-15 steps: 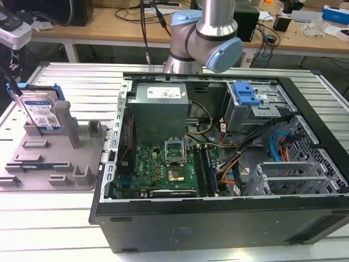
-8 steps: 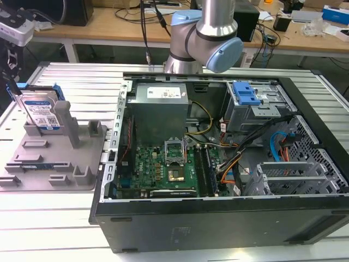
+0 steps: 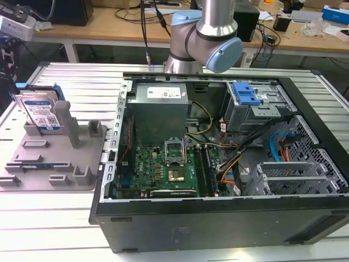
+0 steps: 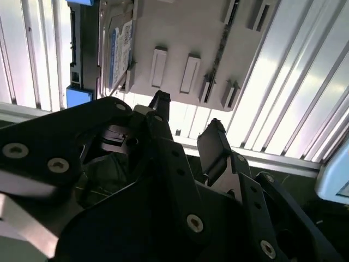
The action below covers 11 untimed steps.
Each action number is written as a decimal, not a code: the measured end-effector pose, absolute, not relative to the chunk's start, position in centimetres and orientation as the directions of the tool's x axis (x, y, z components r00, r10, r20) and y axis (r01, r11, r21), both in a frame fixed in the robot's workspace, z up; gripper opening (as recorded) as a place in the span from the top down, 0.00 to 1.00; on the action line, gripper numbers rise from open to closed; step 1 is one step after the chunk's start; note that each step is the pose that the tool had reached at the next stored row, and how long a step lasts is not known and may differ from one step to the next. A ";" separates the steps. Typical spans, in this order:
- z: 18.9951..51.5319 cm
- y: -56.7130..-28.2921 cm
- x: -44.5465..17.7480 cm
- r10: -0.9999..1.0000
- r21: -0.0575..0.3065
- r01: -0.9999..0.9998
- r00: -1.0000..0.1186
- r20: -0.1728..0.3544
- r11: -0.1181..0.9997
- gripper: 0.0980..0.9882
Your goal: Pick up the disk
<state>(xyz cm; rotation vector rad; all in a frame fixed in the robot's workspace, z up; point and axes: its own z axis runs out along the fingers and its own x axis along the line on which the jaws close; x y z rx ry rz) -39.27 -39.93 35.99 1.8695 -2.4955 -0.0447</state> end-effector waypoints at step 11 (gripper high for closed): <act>36.0 -39.9 -39.5 -0.994 0.036 -0.993 -0.111 0.001 0.111 0.57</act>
